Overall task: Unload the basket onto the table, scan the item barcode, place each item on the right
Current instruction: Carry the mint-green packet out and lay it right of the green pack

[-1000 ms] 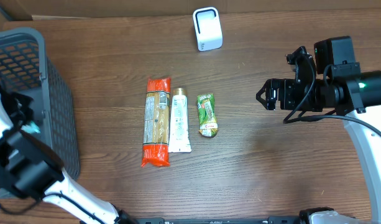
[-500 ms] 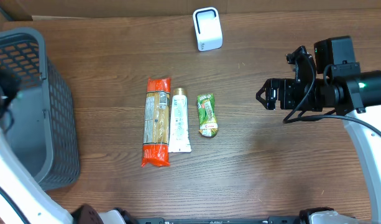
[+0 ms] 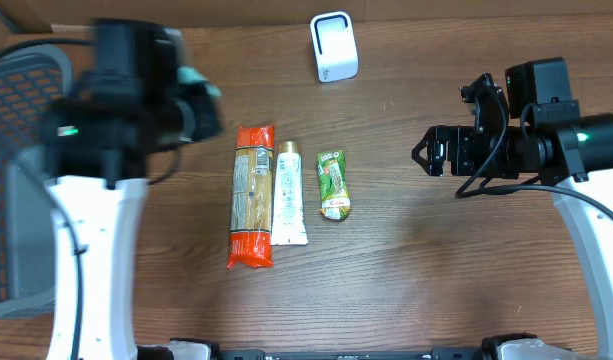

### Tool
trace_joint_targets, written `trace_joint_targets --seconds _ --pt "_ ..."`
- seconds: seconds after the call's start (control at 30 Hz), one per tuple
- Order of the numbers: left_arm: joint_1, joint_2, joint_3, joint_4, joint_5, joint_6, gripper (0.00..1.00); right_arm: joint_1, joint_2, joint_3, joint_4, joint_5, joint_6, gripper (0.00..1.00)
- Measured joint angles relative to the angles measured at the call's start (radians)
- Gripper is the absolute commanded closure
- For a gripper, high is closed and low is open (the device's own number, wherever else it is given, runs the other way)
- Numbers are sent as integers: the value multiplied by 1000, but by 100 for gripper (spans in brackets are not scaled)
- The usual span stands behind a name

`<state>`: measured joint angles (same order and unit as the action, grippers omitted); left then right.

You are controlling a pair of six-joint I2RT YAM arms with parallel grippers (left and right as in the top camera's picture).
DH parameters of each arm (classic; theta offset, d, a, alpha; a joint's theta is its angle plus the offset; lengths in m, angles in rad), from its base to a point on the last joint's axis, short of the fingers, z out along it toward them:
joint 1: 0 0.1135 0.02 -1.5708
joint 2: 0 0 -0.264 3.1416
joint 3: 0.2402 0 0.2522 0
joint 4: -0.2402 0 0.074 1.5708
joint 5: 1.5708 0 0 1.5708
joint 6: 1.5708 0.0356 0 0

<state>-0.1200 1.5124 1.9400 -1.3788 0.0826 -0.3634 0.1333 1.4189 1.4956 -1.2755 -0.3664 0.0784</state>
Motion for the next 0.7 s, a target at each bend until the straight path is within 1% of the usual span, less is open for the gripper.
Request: trace_joint_targets --seconds 0.07,0.1,0.3,0.4,0.57,0.7 --pt "-99 9 -58 37 -16 -7 96 0 0 0 0 0 1 0" --pt "-154 15 -116 78 -26 -17 96 0 0 0 0 0 0 0" --pt "-335 89 -351 235 -42 -79 96 0 0 0 3 5 0 0" --pt "-408 143 -428 317 -34 -109 96 0 0 0 3 19 0 0" --pt "-518 227 -468 441 -4 -137 96 -22 0 0 11 34 0 0" --pt "-597 280 -468 518 6 -143 96 -90 0 0 10 39 8 0"
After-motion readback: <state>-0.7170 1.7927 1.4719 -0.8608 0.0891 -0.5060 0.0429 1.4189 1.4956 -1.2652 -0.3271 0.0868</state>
